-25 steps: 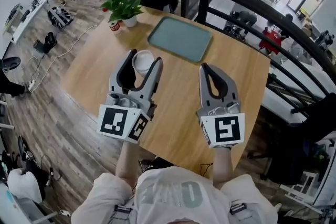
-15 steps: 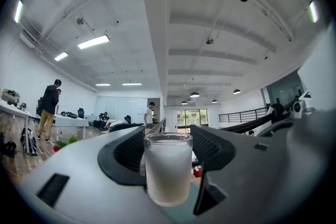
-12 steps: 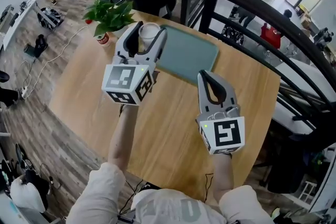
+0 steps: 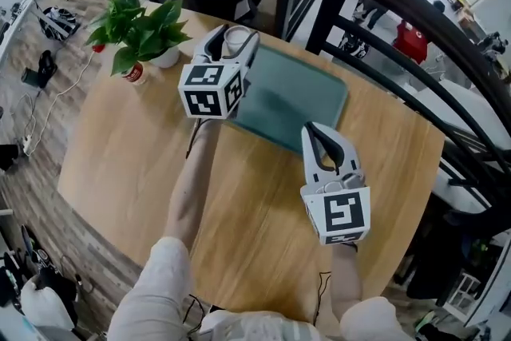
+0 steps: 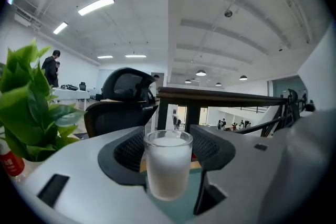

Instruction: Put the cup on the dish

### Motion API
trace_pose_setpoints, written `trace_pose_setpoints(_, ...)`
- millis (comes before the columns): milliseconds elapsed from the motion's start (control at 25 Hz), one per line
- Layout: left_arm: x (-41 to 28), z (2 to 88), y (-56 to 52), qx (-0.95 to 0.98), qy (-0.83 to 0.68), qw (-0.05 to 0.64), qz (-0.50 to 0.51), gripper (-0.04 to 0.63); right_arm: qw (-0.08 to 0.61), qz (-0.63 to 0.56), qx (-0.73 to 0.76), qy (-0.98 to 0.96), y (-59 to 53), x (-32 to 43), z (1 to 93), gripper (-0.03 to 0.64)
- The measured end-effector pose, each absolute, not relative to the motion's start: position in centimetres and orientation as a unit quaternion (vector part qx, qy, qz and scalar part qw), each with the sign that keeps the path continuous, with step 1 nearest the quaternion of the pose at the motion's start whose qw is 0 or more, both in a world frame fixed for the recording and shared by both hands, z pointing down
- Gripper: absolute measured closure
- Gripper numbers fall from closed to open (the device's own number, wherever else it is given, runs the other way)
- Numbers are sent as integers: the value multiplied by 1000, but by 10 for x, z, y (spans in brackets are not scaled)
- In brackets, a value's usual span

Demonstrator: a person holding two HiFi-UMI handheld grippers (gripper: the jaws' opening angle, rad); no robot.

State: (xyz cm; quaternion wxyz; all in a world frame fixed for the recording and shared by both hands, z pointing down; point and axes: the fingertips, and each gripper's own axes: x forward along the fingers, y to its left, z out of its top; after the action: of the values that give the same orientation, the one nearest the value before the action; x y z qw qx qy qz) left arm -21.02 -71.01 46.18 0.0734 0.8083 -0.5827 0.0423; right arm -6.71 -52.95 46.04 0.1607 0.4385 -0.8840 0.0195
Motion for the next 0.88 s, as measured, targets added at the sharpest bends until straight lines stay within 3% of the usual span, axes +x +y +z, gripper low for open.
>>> trace_pose_setpoints(440, -213, 544, -763, 794, -590, 80, 126, 322, 185, 52, 413, -890, -549, -76, 520, 598)
trace_pose_setpoints(880, -222, 556, -756, 790, -596, 94, 111, 322, 191, 70, 405, -891, -541, -84, 532, 598)
